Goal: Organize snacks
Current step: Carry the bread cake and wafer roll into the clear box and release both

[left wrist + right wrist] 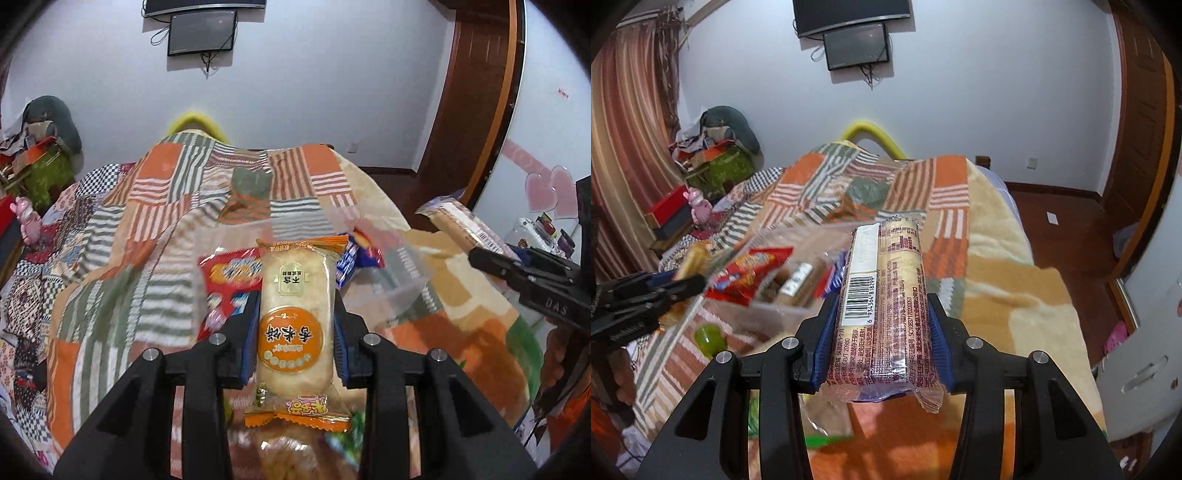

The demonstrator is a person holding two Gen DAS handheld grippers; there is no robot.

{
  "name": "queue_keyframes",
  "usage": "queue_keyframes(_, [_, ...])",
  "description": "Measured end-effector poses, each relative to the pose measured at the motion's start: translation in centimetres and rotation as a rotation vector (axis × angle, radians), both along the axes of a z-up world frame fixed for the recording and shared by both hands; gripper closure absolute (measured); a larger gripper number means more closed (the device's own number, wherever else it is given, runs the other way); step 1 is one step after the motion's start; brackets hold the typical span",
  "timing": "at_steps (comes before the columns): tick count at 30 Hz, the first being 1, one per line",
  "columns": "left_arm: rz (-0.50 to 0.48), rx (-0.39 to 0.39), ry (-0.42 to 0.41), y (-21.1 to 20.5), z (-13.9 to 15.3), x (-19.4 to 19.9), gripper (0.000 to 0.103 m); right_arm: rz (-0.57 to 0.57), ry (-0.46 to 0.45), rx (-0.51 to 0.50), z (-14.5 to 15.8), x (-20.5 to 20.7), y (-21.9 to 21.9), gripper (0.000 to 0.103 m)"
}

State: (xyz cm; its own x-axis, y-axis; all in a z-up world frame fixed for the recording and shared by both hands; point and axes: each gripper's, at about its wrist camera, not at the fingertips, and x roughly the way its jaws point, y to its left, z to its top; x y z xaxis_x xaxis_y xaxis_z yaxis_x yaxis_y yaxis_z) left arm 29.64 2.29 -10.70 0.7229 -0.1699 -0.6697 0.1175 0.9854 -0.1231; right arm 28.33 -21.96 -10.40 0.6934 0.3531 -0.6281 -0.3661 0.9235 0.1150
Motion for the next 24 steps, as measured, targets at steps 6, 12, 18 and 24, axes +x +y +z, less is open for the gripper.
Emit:
queue_keyframes(6, [-0.012,-0.003,0.007,-1.5,-0.5,3.0,0.069,0.021,-0.006,0.008,-0.5,1.8,1.8,0.061])
queue_keyframes(12, [-0.019,-0.009,0.062,-2.4,-2.2,6.3,0.069,0.034,0.013,0.010,-1.5,3.6,3.2,0.061])
queue_keyframes(18, [-0.036,0.027,0.100,-3.4,-4.1,8.3,0.069,0.046,0.047,-0.009,-2.8,5.7,3.9,0.061])
queue_keyframes(24, [-0.046,0.082,0.100,-4.2,-5.0,8.8,0.069,0.050,0.094,-0.016,-4.2,6.4,3.8,0.061])
